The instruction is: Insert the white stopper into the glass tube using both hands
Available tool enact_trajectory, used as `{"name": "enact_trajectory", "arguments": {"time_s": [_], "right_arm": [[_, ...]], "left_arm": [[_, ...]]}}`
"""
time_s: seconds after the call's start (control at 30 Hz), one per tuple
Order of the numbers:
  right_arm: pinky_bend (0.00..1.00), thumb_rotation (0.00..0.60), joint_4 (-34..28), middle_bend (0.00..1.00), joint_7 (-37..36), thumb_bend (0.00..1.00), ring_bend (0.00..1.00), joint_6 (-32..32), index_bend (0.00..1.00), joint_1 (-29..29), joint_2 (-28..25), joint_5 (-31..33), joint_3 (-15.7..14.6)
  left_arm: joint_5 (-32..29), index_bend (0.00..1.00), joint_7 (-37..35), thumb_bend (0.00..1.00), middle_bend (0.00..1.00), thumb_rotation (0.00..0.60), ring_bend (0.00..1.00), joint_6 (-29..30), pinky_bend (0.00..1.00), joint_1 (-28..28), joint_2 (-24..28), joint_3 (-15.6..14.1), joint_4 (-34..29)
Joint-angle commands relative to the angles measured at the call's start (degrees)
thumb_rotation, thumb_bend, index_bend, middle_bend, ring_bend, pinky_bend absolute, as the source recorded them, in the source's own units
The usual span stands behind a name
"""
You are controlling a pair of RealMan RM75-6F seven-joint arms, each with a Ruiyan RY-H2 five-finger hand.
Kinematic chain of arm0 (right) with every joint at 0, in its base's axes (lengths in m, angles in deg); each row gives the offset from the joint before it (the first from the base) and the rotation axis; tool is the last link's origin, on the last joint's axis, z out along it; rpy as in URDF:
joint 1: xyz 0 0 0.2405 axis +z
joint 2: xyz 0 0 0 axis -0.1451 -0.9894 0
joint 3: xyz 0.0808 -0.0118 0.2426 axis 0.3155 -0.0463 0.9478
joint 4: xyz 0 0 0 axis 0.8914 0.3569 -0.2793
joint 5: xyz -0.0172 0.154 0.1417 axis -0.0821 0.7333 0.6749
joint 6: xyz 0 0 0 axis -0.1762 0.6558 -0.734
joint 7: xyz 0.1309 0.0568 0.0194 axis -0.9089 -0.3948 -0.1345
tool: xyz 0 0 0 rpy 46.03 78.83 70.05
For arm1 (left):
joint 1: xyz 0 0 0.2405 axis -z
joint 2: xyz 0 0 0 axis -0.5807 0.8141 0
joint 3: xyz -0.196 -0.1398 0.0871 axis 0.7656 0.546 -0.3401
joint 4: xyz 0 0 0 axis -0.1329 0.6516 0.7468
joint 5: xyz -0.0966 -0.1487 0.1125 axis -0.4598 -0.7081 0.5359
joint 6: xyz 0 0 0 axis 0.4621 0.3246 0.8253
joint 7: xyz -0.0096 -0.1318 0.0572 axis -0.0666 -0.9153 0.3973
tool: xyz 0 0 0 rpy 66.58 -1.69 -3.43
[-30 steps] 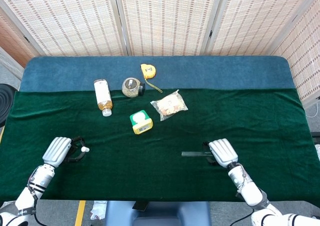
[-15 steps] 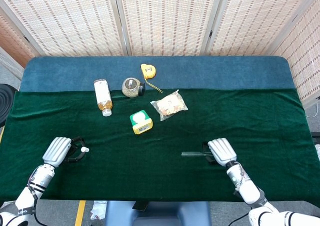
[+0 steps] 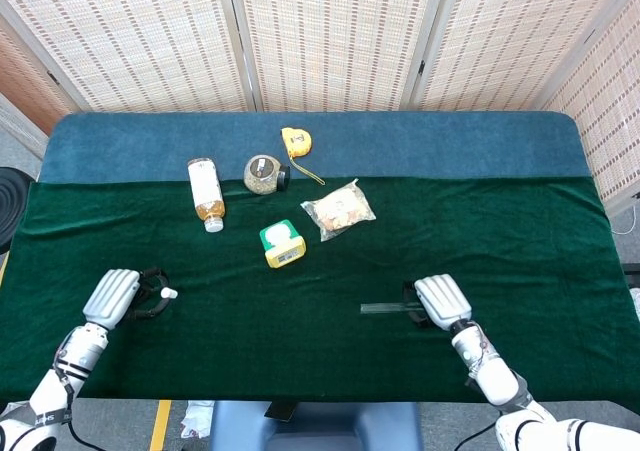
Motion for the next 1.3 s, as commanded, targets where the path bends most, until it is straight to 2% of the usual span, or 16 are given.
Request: {"name": "enact_trajectory", "arguments": {"time_s": [0.03,0.33,0.57,0.9,1.3], "right_arm": [[1.0,0.6,-1.3,0.99,-3.7,0.59,1.0,0.7,0.77,0.0,-0.5,-1.6,0.6],[1.0,0.6,-4.1,1.0,-19.1,0.64,1.0,1.2,0.81,1.4,0.1,-6.5,3.7],[1.0,0.6,-3.1,1.0,-29.6,0.64,1.0,-0.2,0.81,3.9,4.1,-7.0,6.5],[1.0,0.6,-2.9,1.0,-34.0,0.64,1.0,-0.7,0.82,7.1,9.1,-6.6,8.7],[1.0,0.6,-1.7,1.0,-32.4,0.64,1.0,-0.6,0.82,9.4,12.9,-5.0,9.7]], "left_arm": [[-0.3,0.62,-3.1,0.48,1.0,0.6,0.93,0.0,0.85,0.6,1.3,1.2,-1.7],[-0.4,0.62,-11.5,0.48,1.0,0.6,0.93,2.7,0.85,1.6,3.5,4.9,-8.9],[1.1,0.62,-12.3,0.48,1.0,0.6,0.93,4.4,0.85,2.6,3.7,6.5,-13.6],[4.2,0.62,-6.2,0.48,1.0,0.6,0.92,6.2,0.85,4.2,2.8,7.0,-18.1],[7.3,0.62,-0.6,0.48,1.0,0.6,0.92,7.4,0.85,5.1,1.6,5.9,-21.3]]}}
